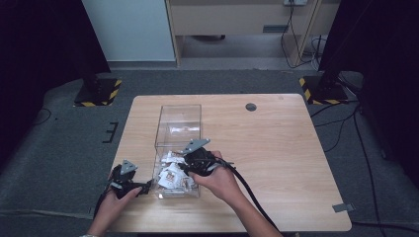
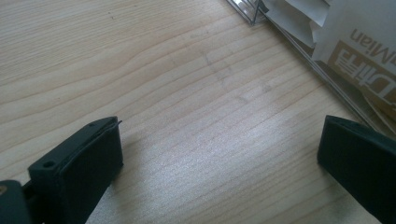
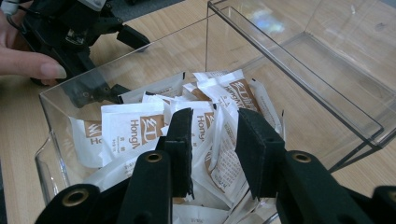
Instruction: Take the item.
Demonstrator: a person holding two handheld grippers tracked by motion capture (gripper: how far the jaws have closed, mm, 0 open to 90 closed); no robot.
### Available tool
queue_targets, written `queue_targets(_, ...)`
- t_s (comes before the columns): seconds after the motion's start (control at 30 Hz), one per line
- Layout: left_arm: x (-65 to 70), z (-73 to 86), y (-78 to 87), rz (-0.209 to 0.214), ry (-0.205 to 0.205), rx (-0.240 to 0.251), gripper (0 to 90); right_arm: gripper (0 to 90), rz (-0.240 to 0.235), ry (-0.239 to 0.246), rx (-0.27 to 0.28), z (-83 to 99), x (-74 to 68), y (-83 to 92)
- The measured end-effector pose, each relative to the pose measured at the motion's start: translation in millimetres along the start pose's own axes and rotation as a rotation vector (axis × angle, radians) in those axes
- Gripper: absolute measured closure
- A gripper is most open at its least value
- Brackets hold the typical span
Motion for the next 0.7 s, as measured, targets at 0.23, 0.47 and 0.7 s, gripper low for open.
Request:
queue_targets(0.23, 0.0, 0.0, 0.0, 0.000, 0.000, 0.000, 0.0, 67.0, 0.001, 0.000, -0.015, 0.7, 1.4, -7.1)
queue_targets(0.47, 0.0, 0.0, 0.0, 0.000, 0.000, 0.000, 0.0, 67.6, -0.003, -0.001, -0.025, 1.3, 0.8, -11.0)
queue_targets(0.7, 0.0, 0.0, 0.0, 0.000, 0.000, 0.000, 0.0, 69.0, -0.004, -0.005, -0.049, 5.0, 2.2, -17.6)
Point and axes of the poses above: each handheld gripper's, and its own axes: y roughly backward along the jaws, z roughly out of its underside, x roughly to its right, the point moved 9 cm from there along -y, roughly forward along the jaws, and after that the axes turned 15 degrees about -x, right-handed, at the moved point
